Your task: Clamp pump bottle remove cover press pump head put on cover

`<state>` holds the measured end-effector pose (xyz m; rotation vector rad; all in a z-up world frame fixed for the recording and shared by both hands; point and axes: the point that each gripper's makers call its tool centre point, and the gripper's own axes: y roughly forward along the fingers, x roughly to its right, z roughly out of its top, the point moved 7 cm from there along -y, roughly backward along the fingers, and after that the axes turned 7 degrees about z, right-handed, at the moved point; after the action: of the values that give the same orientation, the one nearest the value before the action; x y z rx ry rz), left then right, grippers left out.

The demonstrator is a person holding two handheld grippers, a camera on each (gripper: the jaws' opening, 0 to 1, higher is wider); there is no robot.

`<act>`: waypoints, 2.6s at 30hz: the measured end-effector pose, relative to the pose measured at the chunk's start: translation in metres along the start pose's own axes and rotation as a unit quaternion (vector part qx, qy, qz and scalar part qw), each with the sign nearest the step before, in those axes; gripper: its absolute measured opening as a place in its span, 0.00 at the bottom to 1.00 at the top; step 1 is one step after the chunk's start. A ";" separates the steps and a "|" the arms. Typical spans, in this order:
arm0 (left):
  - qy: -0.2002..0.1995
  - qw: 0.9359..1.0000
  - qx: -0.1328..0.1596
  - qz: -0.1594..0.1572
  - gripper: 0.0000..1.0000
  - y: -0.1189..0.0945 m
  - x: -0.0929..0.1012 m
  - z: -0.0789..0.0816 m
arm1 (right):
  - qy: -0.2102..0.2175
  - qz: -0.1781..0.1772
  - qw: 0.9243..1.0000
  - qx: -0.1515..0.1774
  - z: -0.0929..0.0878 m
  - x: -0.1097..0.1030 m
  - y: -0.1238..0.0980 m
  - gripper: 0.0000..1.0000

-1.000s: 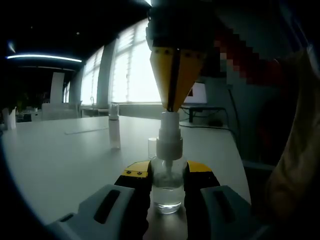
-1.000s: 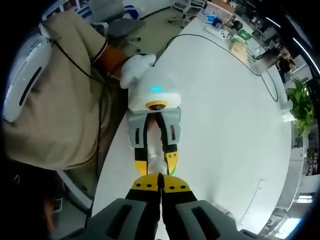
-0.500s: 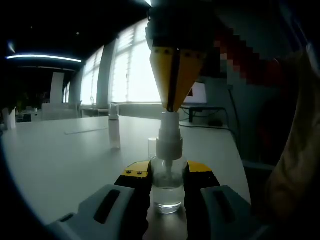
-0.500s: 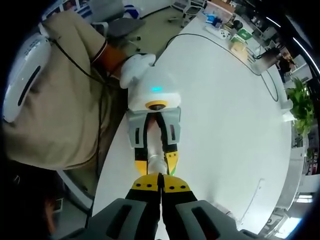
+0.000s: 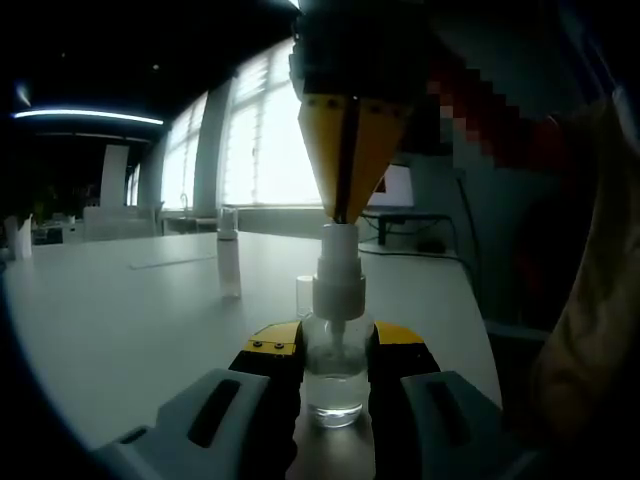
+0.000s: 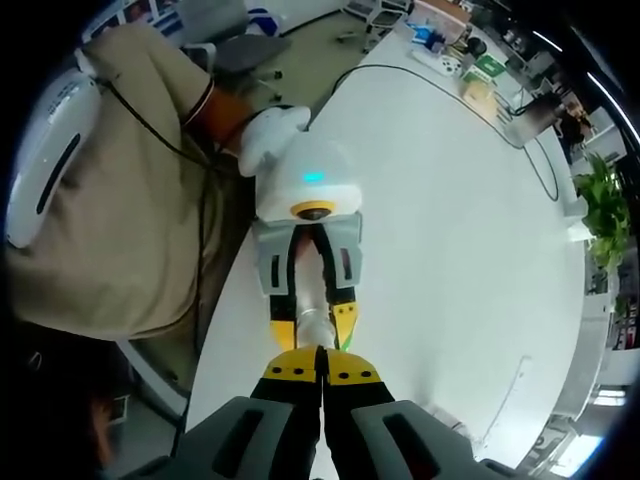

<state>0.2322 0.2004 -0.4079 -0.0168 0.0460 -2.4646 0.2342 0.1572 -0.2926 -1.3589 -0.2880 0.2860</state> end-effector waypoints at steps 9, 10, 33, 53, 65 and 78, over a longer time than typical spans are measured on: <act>0.002 1.000 0.000 0.000 0.16 0.000 0.000 0.000 | 0.013 0.012 1.000 0.000 -0.001 0.000 0.005 0.00; 0.002 1.000 0.000 0.000 0.16 0.000 0.000 0.000 | 0.014 0.013 1.000 0.002 -0.001 0.000 0.005 0.00; 0.001 1.000 0.000 0.001 0.16 -0.001 0.000 0.001 | -0.003 -0.008 1.000 0.000 0.001 -0.001 -0.001 0.00; 0.000 1.000 0.000 0.001 0.16 0.000 0.000 0.001 | -0.007 -0.009 1.000 -0.003 0.001 -0.001 -0.002 0.00; 0.001 1.000 0.000 0.000 0.16 0.000 0.000 0.001 | -0.003 -0.008 1.000 -0.014 0.002 -0.002 0.000 0.00; 0.002 1.000 0.000 0.000 0.16 0.000 0.000 0.000 | -0.008 -0.003 0.999 -0.044 0.006 -0.002 0.006 0.00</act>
<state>0.2323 0.2003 -0.4075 -0.0132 0.0484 -2.4646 0.2303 0.1635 -0.2977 -1.4433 -0.3221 0.2820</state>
